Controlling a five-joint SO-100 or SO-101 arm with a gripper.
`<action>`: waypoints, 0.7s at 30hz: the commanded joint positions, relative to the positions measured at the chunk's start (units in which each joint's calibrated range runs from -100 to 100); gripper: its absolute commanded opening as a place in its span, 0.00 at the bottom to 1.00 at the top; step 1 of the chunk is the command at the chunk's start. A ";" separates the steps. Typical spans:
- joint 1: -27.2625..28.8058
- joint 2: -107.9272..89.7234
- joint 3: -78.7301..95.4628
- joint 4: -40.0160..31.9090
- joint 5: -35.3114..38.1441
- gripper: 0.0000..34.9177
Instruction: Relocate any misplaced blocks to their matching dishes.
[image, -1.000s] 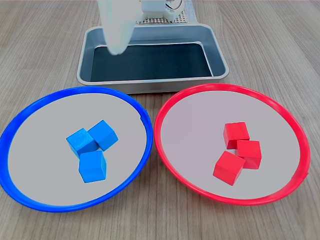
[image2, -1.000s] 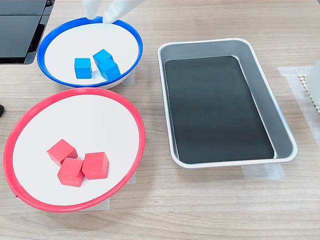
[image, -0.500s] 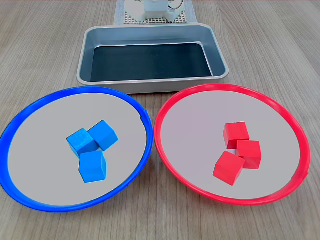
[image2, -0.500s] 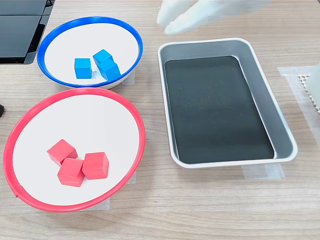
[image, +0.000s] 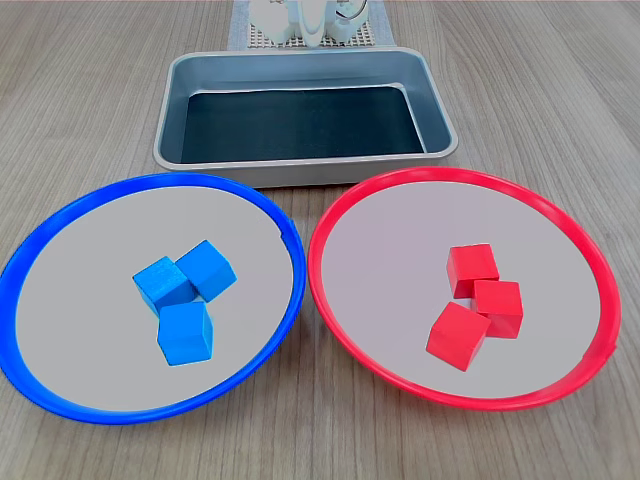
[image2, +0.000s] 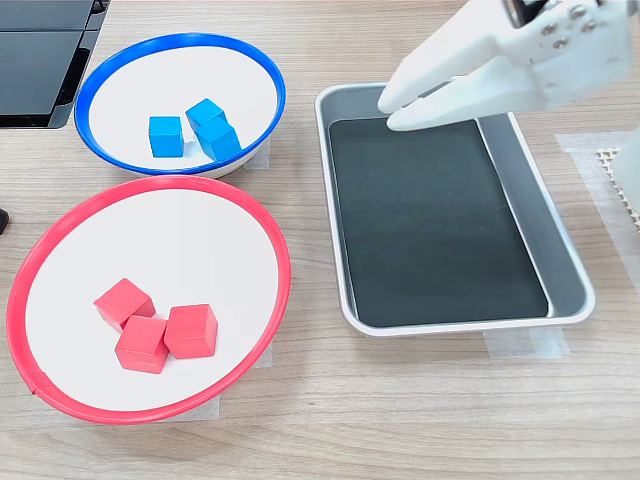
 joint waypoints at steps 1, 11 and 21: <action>0.54 -7.16 3.41 2.75 -1.90 0.01; -0.30 -17.48 8.69 11.17 -5.91 0.01; -0.11 -19.69 12.24 12.16 -6.59 0.01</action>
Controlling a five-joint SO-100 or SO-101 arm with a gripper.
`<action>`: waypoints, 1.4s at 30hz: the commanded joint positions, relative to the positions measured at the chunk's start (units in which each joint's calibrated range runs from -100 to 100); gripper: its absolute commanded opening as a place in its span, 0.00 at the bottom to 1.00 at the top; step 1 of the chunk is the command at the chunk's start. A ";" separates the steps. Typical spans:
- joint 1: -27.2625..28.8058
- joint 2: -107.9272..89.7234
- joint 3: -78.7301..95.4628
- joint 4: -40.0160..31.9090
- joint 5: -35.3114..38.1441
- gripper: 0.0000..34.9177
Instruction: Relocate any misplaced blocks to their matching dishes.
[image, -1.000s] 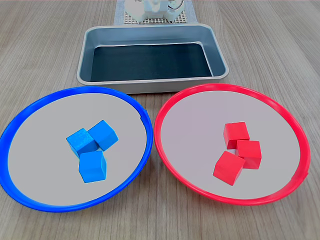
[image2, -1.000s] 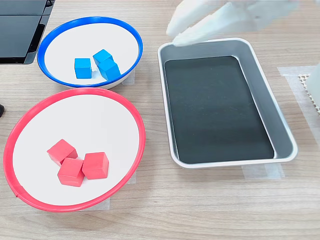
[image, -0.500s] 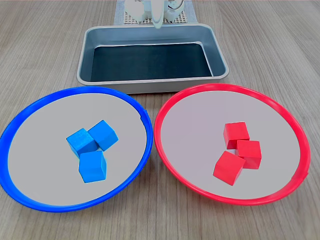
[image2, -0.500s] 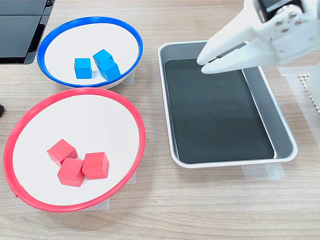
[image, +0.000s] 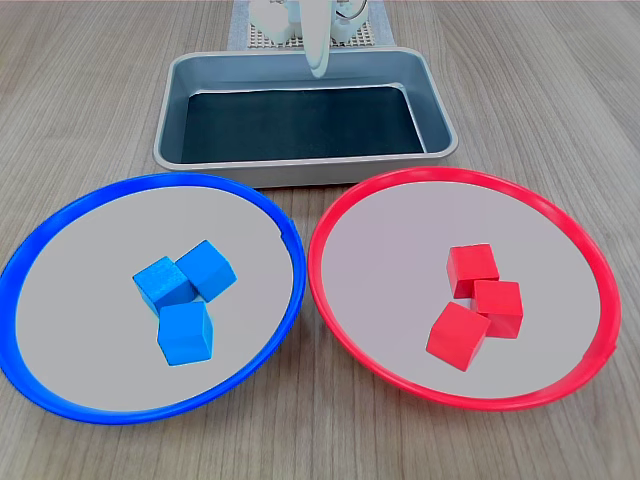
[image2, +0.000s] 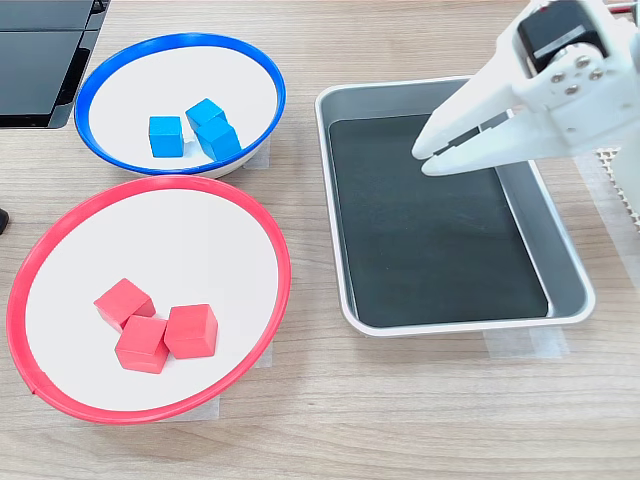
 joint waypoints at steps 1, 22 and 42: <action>-0.11 -0.43 0.71 -0.57 -0.29 0.01; 0.45 -0.43 3.63 -1.39 -0.39 0.01; 0.17 -0.43 3.63 -1.39 -0.15 0.01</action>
